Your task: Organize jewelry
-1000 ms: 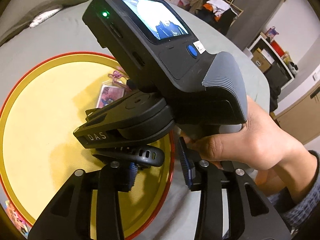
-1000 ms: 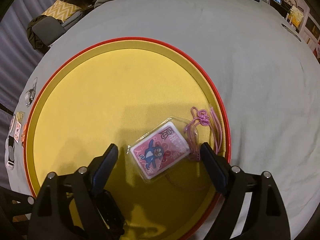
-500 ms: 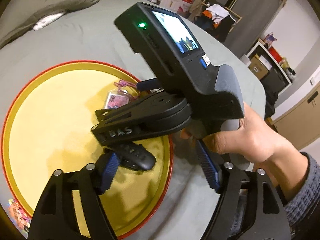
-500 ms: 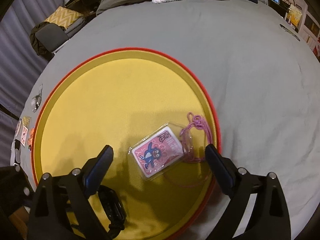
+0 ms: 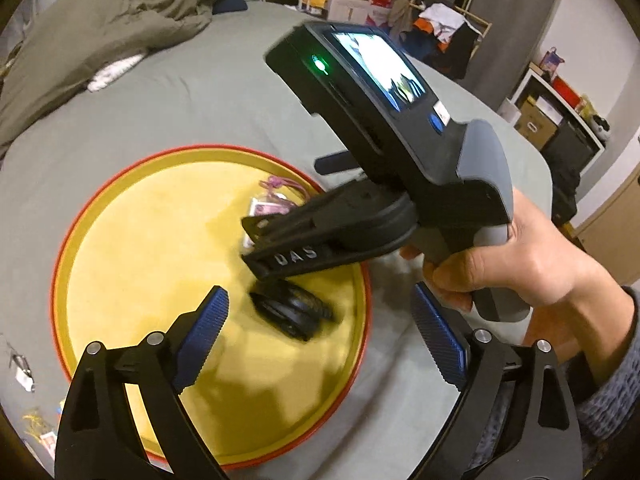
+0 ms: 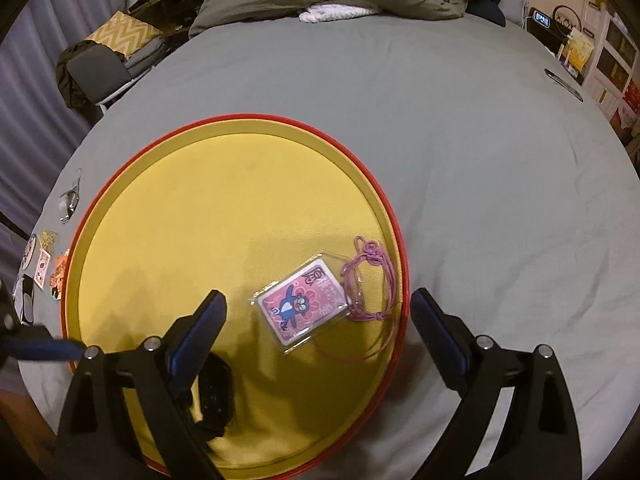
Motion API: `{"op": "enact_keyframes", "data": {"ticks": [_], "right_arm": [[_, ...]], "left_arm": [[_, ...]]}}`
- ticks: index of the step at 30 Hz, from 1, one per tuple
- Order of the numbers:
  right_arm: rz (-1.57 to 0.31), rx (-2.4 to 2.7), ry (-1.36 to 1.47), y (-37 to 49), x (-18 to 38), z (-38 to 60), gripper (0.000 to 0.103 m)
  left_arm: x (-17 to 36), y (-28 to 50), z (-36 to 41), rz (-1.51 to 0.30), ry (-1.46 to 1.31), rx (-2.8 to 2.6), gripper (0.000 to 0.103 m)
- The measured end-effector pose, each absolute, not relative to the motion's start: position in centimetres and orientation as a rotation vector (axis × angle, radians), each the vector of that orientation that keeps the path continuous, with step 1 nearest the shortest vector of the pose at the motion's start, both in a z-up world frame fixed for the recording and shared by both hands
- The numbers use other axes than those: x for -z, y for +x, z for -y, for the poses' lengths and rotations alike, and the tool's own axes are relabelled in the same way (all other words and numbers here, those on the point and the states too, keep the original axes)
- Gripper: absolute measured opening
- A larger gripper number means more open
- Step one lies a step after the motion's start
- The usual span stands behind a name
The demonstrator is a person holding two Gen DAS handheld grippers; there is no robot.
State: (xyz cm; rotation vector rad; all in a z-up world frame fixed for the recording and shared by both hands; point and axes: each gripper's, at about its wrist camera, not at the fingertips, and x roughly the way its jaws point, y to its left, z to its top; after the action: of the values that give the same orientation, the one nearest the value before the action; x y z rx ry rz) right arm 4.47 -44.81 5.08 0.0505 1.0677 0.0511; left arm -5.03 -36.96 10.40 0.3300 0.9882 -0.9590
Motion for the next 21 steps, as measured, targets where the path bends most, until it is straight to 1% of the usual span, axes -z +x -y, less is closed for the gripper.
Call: {"op": "enact_keyframes", "data": {"ticks": [11,21], "right_arm": [[-1.036,-0.042,0.053,4.3,-6.7,43.0,0.089],[-1.017,-0.088,-0.004,4.9,-7.8,39.2,0.089]], "left_arm": [[-12.3,-3.9,34.1,-0.958,0.338,0.88,0.093],[-12.6,-0.5,27.5,-0.976,0.27,0.726,0.093]]}}
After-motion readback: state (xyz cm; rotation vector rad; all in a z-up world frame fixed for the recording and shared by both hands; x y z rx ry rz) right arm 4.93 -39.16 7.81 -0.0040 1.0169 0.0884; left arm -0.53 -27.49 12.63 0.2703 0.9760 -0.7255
